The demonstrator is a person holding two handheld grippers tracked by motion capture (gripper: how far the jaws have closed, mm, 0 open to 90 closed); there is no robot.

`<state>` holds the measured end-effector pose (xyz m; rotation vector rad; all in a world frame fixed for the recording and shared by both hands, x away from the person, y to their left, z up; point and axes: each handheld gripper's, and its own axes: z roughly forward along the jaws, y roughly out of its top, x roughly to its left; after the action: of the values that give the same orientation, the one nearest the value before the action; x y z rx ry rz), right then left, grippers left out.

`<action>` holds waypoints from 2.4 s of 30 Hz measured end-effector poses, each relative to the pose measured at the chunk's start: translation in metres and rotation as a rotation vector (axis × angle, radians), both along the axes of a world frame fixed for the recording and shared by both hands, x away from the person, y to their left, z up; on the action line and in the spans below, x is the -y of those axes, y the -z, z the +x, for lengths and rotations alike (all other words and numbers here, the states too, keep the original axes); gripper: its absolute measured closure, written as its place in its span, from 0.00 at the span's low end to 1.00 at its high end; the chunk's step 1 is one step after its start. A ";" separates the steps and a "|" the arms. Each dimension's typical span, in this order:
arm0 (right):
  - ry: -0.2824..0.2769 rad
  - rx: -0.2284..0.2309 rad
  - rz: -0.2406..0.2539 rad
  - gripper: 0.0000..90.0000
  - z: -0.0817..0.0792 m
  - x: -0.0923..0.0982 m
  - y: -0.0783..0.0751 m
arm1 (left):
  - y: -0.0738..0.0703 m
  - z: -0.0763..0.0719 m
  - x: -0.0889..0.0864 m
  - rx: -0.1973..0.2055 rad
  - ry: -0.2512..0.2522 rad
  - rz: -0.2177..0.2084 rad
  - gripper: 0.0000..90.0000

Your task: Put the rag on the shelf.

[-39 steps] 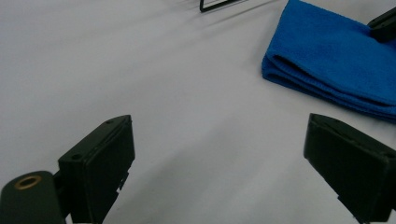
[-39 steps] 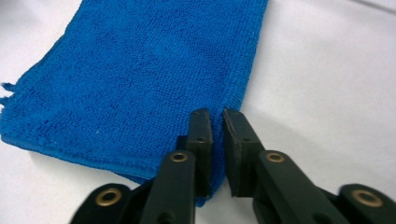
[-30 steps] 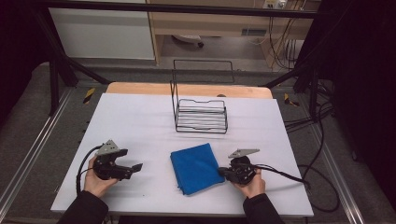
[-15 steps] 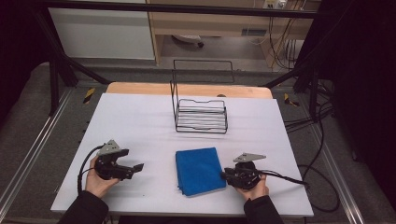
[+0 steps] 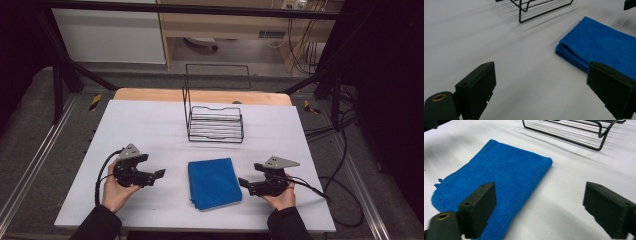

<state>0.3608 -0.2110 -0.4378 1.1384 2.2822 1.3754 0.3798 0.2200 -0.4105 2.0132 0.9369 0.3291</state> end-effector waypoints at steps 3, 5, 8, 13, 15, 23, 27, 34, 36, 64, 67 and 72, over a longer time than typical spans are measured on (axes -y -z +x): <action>0.002 0.006 0.002 0.07 0.000 0.001 0.000 | -0.003 0.004 0.018 -0.001 0.018 0.005 0.10; 0.005 0.010 0.001 0.05 0.000 0.002 0.000 | -0.004 0.008 0.029 0.005 0.022 0.012 0.10; 0.009 0.004 -0.005 0.04 0.000 0.002 0.000 | -0.005 0.014 0.044 0.008 0.019 0.036 0.10; 0.007 -0.001 -0.015 0.04 -0.001 0.001 0.001 | 0.003 0.022 0.060 -0.008 0.009 0.048 0.11; 0.009 -0.005 -0.019 0.03 0.000 0.000 0.002 | 0.006 0.025 0.066 -0.015 0.000 0.064 0.14; 0.008 -0.006 -0.021 0.03 0.000 -0.001 0.003 | 0.020 0.030 0.083 -0.072 -0.007 0.072 0.36; 0.004 -0.009 -0.023 0.03 -0.001 -0.001 0.003 | 0.025 0.031 0.086 -0.101 -0.020 0.066 0.45; 0.003 -0.009 -0.018 0.04 -0.002 -0.001 0.004 | 0.031 0.030 0.091 -0.116 -0.035 0.064 0.57; 0.003 -0.012 -0.016 0.04 -0.001 -0.002 0.004 | 0.032 0.031 0.094 -0.130 -0.045 0.054 0.58; -0.003 -0.030 0.002 0.18 0.017 -0.011 0.002 | 0.039 0.030 0.105 -0.163 -0.053 0.060 0.89; 0.000 -0.046 -0.001 0.21 0.025 -0.018 -0.001 | 0.039 0.030 0.104 -0.159 -0.048 0.063 0.89; 0.012 -0.049 0.004 0.32 0.043 -0.030 -0.005 | 0.040 0.028 0.105 -0.137 -0.041 0.074 0.89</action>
<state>0.4041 -0.1814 -0.4324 1.1970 2.3035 1.3629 0.4083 0.1148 -0.4504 2.1078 1.0666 0.2542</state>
